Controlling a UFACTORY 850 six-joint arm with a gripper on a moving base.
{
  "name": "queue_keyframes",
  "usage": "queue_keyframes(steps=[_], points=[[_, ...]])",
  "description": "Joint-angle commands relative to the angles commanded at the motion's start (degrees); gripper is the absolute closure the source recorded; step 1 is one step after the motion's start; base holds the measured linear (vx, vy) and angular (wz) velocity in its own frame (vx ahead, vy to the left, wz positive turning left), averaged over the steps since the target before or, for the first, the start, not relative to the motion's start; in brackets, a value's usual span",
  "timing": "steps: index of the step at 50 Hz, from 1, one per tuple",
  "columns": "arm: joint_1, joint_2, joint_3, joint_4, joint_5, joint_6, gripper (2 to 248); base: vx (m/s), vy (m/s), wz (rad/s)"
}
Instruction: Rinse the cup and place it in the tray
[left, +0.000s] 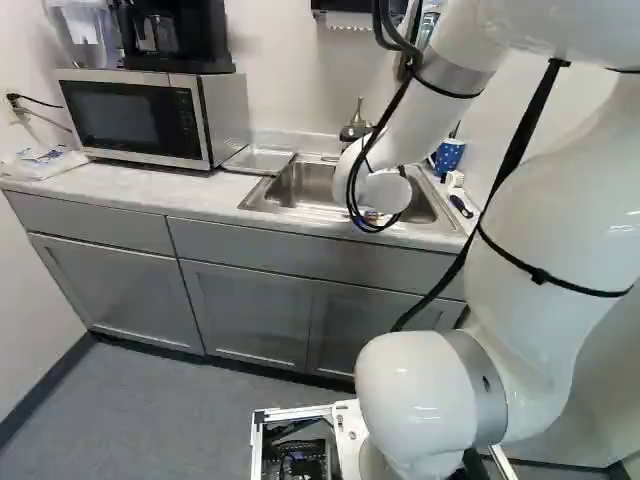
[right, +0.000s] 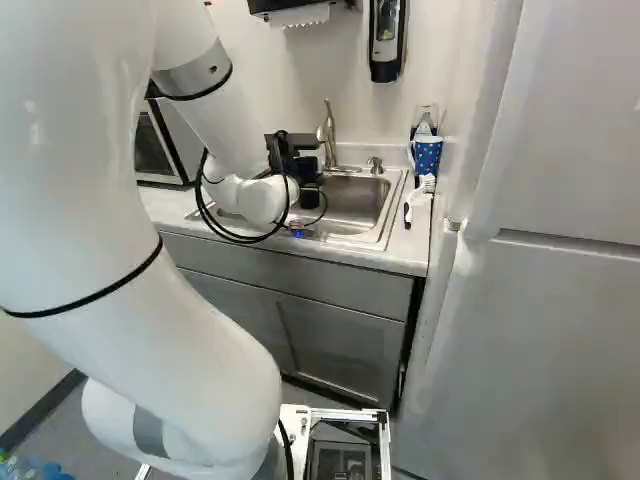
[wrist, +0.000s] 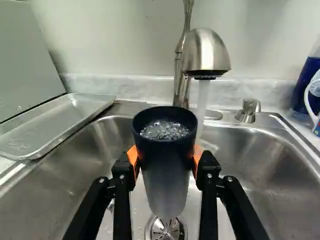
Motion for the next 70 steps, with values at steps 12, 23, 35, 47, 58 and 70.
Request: queue_keyframes(steps=[12, 23, 35, 47, 58, 70], points=[[2.23, 0.0, 0.0, 0.0, 0.0, 0.0, 127, 0.0, 0.0, 0.0], [4.26, 0.17, -0.25, 0.0, 0.0, 0.0, 127, 0.0, 0.0, 0.0], [6.44, 0.55, -1.37, 0.0, 0.0, 0.0, 127, 0.0, 0.0, 0.0], [8.59, 1.09, -2.43, 0.0, 0.0, 0.0, 127, 0.0, 0.0, 0.0], [9.63, 1.83, -3.15, 0.0, 0.0, 0.0, 127, 0.0, 0.0, 0.0], [10.35, 2.84, -3.72, 0.0, 0.0, 0.0, 127, 0.0, 0.0, 0.0]])
